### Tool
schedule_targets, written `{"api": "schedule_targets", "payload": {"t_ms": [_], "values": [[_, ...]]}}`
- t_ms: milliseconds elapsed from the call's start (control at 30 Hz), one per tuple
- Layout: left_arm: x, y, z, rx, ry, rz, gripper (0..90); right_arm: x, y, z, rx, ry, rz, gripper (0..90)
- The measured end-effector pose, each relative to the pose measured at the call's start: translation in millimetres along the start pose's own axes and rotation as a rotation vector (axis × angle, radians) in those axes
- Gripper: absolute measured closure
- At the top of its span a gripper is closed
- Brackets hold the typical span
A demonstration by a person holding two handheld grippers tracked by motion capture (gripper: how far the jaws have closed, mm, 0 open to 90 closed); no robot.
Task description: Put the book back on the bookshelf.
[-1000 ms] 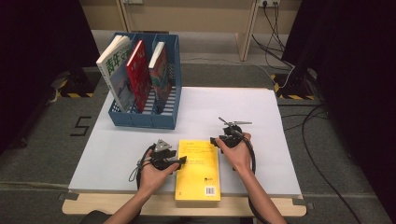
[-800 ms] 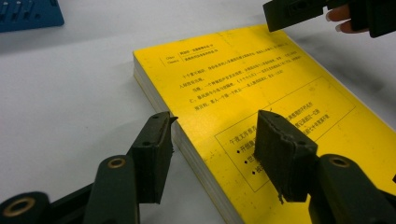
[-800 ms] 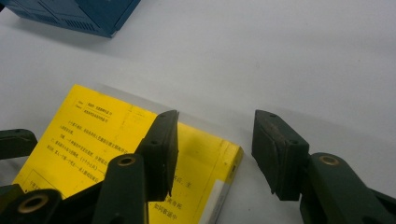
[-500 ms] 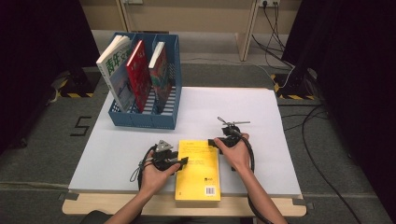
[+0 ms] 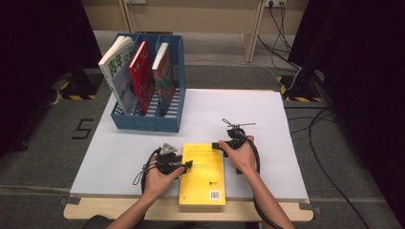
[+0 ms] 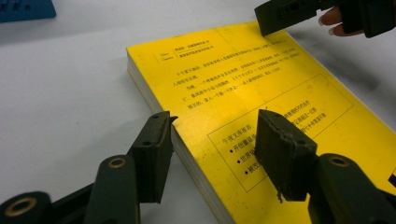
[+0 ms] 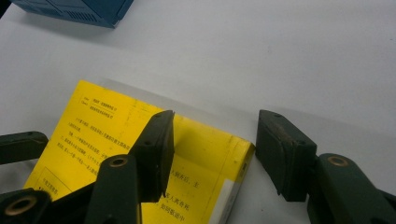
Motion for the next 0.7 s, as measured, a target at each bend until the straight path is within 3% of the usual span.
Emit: {"api": "schedule_targets", "payload": {"t_ms": [300, 700], "values": [[0.4, -0.2, 0.2, 0.007, -0.011, -0.008, 46.3, -0.3, 2.8, -0.8, 0.044, -0.017, -0.046, 47.2], [0.6, 0.6, 0.2, 0.011, -0.007, -0.019, 46.7, -0.1, 2.2, -1.5, 0.039, -0.015, -0.026, 50.7]]}}
Point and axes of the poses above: each handheld gripper's, and its own axes: x roughly forward along the jaws, z roughly out of its underside, y roughly to its right, the point moved 7 cm from there along x, roughly forward along the jaws, and after that the axes turned 12 degrees about z, right-handed, at the moved point
